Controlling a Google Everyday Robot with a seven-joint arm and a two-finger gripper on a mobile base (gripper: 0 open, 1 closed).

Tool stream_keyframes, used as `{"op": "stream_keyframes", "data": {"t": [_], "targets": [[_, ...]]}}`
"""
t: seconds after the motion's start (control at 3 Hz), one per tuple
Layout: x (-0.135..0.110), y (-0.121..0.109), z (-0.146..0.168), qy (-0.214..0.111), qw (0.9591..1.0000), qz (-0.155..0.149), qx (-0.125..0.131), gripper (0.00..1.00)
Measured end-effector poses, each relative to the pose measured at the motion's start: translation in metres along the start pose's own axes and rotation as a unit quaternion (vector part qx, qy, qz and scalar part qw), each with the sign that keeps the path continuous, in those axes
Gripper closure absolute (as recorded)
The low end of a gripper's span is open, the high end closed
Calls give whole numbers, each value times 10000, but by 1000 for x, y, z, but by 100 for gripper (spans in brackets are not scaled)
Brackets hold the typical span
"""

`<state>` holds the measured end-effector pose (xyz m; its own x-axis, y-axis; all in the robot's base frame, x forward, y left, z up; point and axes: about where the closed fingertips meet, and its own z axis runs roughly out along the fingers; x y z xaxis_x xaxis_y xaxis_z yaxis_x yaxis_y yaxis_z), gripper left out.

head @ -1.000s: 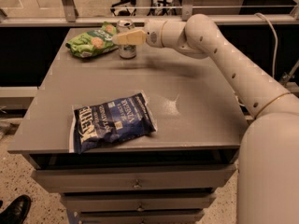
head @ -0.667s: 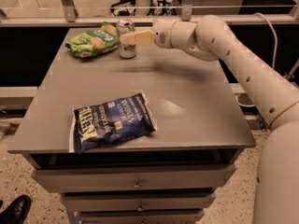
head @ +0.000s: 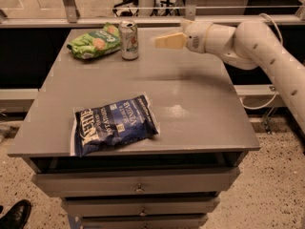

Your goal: Move 7up can near green rice chip bag

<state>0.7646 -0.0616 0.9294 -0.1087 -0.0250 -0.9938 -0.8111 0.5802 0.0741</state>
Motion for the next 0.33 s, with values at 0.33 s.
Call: {"op": "stream_keyframes", "data": {"t": [0.33], "targets": [[2,-10,-24,-8,9999,-20,99,0]]}}
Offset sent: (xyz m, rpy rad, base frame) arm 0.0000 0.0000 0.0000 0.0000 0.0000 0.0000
